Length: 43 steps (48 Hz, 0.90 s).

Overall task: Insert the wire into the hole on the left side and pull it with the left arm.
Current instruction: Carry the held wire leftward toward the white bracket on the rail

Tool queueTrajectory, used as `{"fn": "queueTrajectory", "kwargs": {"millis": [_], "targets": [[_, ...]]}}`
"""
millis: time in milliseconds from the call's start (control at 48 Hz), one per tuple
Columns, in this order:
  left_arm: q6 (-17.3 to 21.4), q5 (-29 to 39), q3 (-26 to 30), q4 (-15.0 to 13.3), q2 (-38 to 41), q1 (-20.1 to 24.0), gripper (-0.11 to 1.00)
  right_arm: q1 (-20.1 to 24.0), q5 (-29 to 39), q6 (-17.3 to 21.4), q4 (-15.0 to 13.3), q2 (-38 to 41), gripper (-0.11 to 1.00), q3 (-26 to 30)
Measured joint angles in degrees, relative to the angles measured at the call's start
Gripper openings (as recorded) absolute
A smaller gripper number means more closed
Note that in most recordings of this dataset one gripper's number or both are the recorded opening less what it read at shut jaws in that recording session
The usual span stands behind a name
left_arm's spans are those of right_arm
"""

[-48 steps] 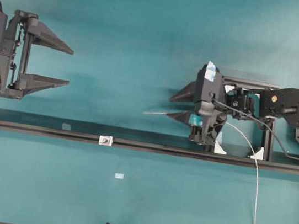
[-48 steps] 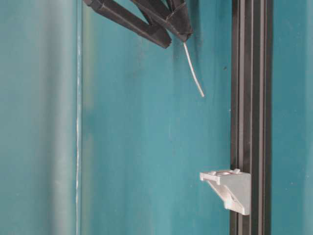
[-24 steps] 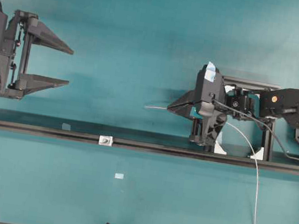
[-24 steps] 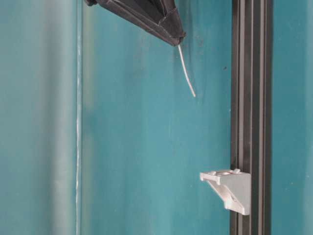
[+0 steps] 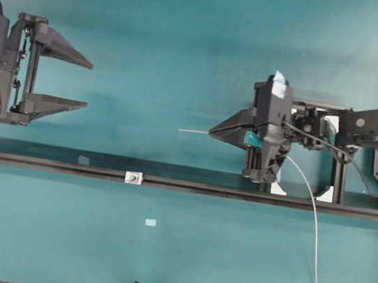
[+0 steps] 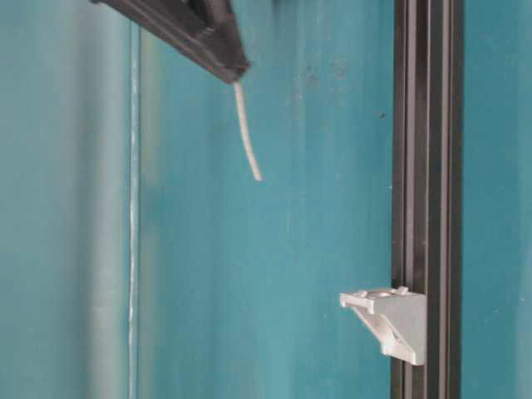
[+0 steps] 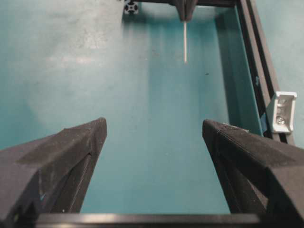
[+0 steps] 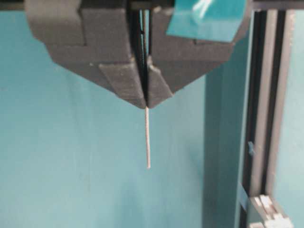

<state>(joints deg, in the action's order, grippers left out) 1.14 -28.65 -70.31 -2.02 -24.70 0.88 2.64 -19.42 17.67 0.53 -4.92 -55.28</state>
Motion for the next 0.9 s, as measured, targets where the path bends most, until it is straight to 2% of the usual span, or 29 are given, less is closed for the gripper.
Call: {"fn": "queueTrajectory", "kwargs": {"millis": [250,479,666,895], "targets": [[-0.1,-0.1,0.0,0.0,0.0,0.0,0.68,0.0,5.4,-0.1,0.0,-5.4,0.01,0.1],[-0.2,-0.1,0.0,0.0,0.0,0.0,0.69,0.0,5.3,0.3,0.1,-8.1,0.01,-0.6],[-0.4,-3.5,-0.8,-0.1,0.0,-0.4,0.69,1.4,-0.9,0.6,1.1,-8.1,0.01,-2.7],[-1.5,-10.0,-2.5,-0.8,1.6,-4.2,0.69,6.4,-12.0,0.4,6.0,-5.9,0.01,-5.8]]}}
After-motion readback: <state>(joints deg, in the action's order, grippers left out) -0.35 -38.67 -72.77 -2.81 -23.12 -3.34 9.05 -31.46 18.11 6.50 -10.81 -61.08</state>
